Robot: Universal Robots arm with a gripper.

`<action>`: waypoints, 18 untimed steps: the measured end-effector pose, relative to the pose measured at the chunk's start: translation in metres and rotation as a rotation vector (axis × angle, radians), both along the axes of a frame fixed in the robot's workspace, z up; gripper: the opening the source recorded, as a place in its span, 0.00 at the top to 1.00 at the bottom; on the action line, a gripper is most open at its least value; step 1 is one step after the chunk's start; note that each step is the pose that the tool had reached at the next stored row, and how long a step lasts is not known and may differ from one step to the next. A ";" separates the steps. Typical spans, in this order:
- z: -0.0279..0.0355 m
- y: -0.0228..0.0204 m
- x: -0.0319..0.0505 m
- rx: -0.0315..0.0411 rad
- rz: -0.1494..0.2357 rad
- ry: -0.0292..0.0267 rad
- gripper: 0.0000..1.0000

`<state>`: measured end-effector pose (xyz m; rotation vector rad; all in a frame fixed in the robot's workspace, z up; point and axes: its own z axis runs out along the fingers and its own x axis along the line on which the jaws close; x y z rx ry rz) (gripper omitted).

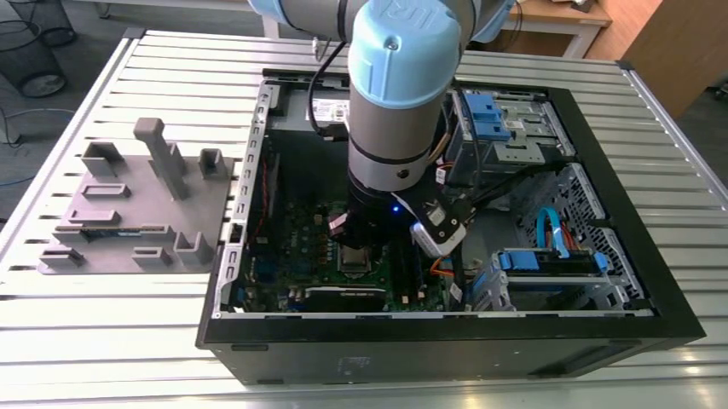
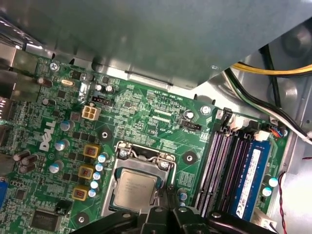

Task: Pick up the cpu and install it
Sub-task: 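Install the first cpu locking lever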

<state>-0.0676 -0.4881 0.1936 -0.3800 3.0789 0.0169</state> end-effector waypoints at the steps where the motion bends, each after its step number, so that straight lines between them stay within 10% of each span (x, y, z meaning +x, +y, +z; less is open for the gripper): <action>1: 0.0000 -0.0007 0.0000 0.0069 0.000 0.0000 0.89; 7: -0.0002 -0.0072 0.0000 0.0348 0.000 -0.0002 0.89; 18: -0.0011 -0.0138 0.0000 0.0473 0.004 0.0001 0.89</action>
